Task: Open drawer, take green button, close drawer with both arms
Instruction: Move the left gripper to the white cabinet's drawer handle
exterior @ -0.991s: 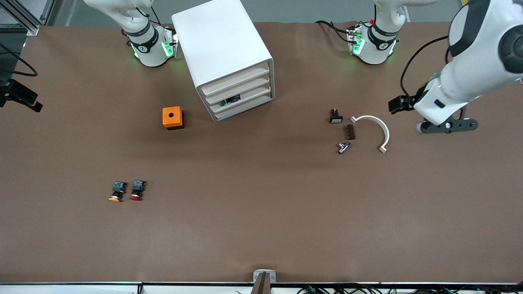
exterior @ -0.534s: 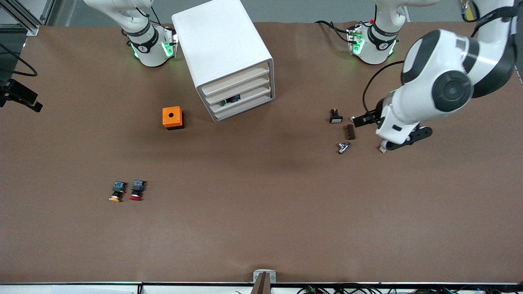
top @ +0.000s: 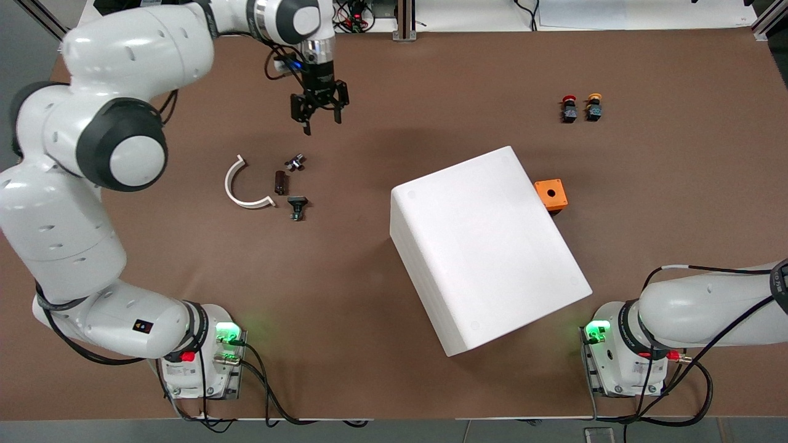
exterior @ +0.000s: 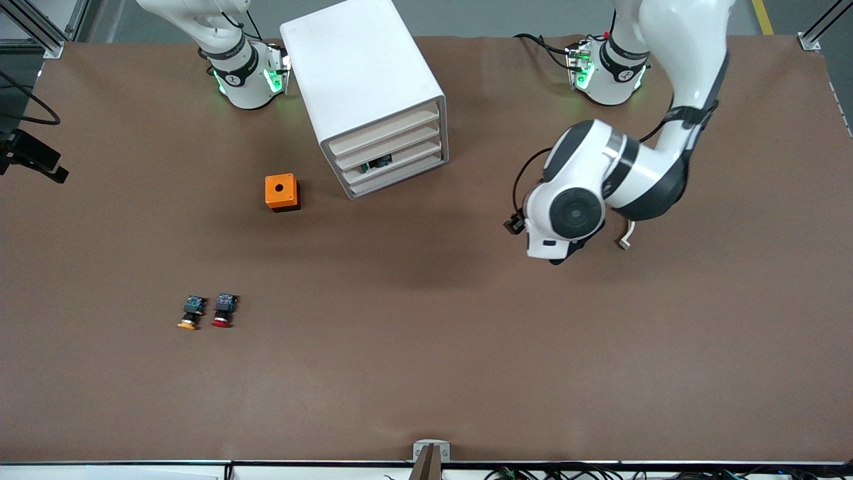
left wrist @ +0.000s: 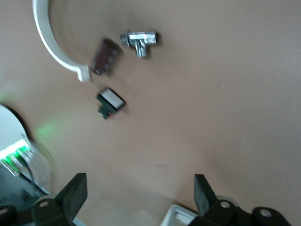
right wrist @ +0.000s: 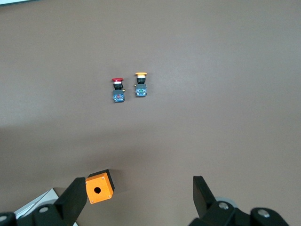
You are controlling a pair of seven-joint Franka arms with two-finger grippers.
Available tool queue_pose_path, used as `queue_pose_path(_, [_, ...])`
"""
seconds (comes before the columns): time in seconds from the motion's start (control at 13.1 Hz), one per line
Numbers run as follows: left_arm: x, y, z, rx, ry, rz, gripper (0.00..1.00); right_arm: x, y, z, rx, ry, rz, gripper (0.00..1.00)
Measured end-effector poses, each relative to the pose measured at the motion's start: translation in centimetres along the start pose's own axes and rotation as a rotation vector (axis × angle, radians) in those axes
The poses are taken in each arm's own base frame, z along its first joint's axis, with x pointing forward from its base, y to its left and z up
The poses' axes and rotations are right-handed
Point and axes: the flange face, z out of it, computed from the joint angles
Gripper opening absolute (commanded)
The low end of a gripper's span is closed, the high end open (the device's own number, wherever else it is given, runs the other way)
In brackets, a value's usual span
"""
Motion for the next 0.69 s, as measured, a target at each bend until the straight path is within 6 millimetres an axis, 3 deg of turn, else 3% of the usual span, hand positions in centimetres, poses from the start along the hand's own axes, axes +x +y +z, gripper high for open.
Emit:
queue_pose_path(0.3, [-1.6,3.1,3.5,0.027,-0.112,-0.282,1.00,0.1,1.4,0.0,-0.002,0.000,0.025,1.00])
queue_pose_path(0.69, [-6.1,6.2,9.8,0.172,-0.299,-0.569,1.00,0.1,1.7,0.0,-0.002,0.005,0.031,1.00])
